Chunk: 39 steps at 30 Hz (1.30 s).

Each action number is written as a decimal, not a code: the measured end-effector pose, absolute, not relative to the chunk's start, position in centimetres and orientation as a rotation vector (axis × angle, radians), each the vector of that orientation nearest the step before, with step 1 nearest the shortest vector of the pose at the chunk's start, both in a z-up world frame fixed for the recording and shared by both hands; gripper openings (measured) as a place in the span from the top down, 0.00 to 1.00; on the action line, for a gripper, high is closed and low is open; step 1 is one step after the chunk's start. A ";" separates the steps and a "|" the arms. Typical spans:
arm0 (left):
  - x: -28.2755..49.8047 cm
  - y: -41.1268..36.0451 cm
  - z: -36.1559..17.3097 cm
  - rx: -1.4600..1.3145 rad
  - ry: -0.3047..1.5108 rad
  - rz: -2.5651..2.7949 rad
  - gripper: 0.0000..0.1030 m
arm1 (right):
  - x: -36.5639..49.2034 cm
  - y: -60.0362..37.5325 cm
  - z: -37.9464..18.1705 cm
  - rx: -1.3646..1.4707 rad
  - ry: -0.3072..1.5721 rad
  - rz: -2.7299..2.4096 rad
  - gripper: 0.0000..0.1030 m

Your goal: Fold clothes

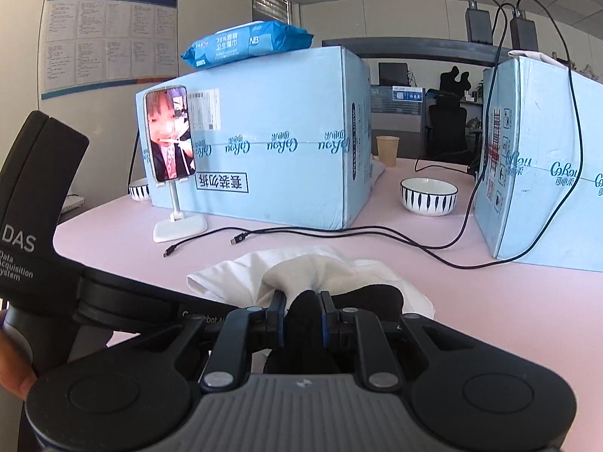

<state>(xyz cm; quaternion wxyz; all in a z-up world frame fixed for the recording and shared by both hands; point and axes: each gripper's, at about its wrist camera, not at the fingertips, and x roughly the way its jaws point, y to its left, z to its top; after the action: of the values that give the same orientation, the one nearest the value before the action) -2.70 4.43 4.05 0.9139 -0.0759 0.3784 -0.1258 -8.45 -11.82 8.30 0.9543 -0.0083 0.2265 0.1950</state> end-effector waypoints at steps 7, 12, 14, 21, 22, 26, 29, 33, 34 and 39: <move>-5.9 7.1 7.3 -0.001 0.662 -0.335 0.09 | -7.9 -13.4 9.0 0.040 0.478 0.446 0.71; -8.1 7.2 10.3 0.183 0.551 -0.415 0.03 | -8.8 -16.4 10.5 0.100 0.408 0.502 0.17; -8.6 6.5 10.6 0.230 0.526 -0.506 0.03 | -10.0 -18.2 11.6 0.078 0.348 0.493 0.11; -9.2 1.4 7.8 0.338 0.546 -0.687 0.02 | -11.4 -23.7 12.3 0.029 0.400 0.423 0.03; -9.3 0.7 7.5 0.336 0.547 -0.709 0.02 | -11.4 -24.3 11.8 0.020 0.429 0.417 0.03; -9.3 -2.7 5.9 0.405 0.536 -0.720 0.02 | -11.0 -26.1 9.5 0.056 0.519 0.387 0.04; -7.7 -5.0 4.3 0.491 0.584 -0.630 0.03 | -10.9 -27.2 7.5 0.143 0.558 0.385 0.04; -5.0 -5.0 3.0 0.324 0.711 -0.626 0.51 | -11.0 -28.8 6.2 0.254 0.567 0.379 0.04; -4.5 -4.6 2.9 0.265 0.729 -0.624 0.74 | -11.1 -29.1 6.0 0.264 0.567 0.371 0.04; -3.0 -3.0 4.3 0.050 0.743 -0.610 0.85 | -11.4 -30.1 5.0 0.299 0.575 0.349 0.04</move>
<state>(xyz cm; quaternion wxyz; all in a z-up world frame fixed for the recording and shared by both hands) -3.02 -2.96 4.28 0.8864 0.0243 0.3572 -0.2936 -11.39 -30.13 4.97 0.9331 0.1461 0.2808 0.1707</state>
